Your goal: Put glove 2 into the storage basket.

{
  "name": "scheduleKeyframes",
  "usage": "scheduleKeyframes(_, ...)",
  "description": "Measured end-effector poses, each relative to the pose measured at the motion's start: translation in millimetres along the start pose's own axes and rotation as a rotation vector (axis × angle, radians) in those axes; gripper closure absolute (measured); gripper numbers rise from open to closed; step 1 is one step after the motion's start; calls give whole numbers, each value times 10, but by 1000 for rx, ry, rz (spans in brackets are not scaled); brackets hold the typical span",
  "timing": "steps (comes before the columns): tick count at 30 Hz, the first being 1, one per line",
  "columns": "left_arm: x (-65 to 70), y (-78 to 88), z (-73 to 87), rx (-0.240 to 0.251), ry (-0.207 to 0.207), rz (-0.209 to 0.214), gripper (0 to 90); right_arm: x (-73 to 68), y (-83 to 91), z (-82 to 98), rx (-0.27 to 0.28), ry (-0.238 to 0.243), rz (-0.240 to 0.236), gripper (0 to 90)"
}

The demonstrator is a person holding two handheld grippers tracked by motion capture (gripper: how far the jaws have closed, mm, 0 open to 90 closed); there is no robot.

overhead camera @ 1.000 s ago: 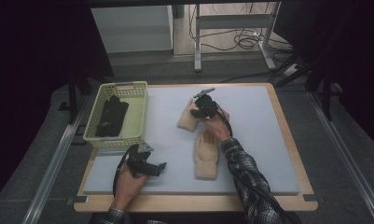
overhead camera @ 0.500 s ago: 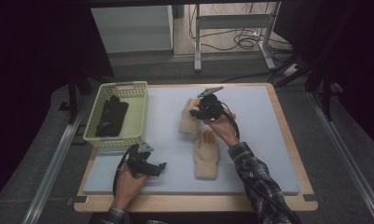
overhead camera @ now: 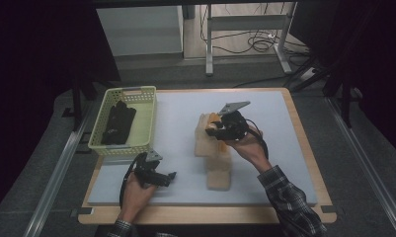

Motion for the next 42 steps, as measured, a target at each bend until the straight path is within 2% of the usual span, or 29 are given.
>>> scheduleKeyframes(4, 1, -2, -1, 2, 3, -1, 15, -118, 173, 109, 1, 9, -19, 595)
scheduleKeyframes(9, 2, -2, -1, 3, 4, -1, 15, -261, 304, 265, -9, 26, -44, 595)
scheduleKeyframes(15, 3, -4, -1, 5, 6, -1, 15, -341, 287, 506, -38, 42, -53, 594)
scheduleKeyframes(19, 3, -2, 0, 2, 4, -1, 15, -335, 191, 672, -65, 52, -54, 593)
scheduleKeyframes(22, 3, -2, 0, 2, 5, -1, 15, -324, 109, 801, -96, 63, -36, 584)
scheduleKeyframes(25, 2, 0, 0, 0, 2, 0, 15, -305, 48, 913, -102, 50, -32, 532)
scheduleKeyframes(29, 2, 0, 0, -1, 2, 0, 15, -275, 49, 960, -70, 13, -38, 422)
scheduleKeyframes(33, 3, -2, 0, 2, 6, 0, 15, -219, 177, 896, -32, 3, -17, 355)
scheduleKeyframes(36, 5, -1, 1, 1, 7, 1, 15, -163, 292, 908, -10, -17, 3, 353)
scheduleKeyframes(39, 1, 0, 0, -1, 2, 0, 15, -100, 383, 1010, -22, -61, 11, 368)
scheduleKeyframes(42, 1, 0, 0, -1, 2, 0, 15, -93, 422, 1159, -53, -66, 22, 536)
Point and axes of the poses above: each handheld gripper's, and its own axes: y roughly backward along the jaws, z roughly out of its underside, x roughly to its right, the point moved 2 cm from there along -y, roughly forward along the jaws
